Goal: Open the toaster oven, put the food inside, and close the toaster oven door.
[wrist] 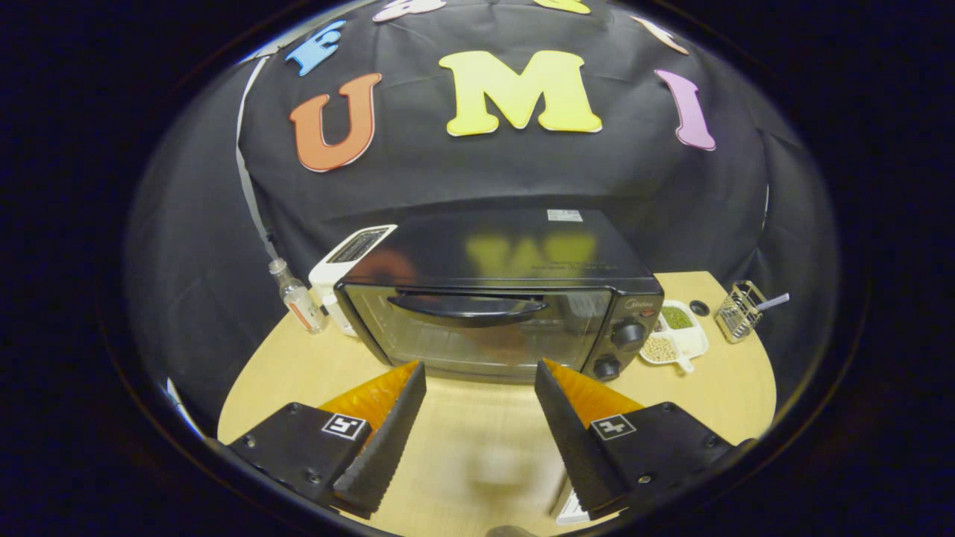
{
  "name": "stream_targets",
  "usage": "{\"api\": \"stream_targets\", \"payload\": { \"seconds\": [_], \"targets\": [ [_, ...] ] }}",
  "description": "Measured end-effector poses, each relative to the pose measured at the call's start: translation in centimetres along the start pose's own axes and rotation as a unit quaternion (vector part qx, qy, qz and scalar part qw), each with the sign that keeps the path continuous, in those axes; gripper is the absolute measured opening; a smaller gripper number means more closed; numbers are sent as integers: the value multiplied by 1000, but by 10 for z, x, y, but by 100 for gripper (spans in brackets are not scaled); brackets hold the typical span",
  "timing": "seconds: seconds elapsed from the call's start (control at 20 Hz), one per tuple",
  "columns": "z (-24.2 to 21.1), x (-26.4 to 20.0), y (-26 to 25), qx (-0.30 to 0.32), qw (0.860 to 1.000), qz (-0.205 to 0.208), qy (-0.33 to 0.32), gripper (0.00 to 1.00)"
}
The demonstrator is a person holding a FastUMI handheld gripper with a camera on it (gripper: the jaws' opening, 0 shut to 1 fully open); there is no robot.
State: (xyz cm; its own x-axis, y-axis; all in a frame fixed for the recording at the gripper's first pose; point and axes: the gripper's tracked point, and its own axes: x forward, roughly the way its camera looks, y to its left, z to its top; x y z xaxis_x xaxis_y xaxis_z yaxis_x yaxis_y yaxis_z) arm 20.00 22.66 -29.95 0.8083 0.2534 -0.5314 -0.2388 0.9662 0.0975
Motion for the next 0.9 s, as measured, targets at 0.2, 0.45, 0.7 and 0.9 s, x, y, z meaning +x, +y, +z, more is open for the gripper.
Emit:
{"api": "stream_targets", "payload": {
  "seconds": [0.2,0.45,0.7,0.9],
  "targets": [
    [-15,-15,-16,2,1000,-13,5,94],
    [-18,-65,-35,10,999,-44,-18,95],
    [32,-187,-48,8,993,-61,-105,95],
    [82,-306,-75,19,977,-88,-192,98]
  ]
}}
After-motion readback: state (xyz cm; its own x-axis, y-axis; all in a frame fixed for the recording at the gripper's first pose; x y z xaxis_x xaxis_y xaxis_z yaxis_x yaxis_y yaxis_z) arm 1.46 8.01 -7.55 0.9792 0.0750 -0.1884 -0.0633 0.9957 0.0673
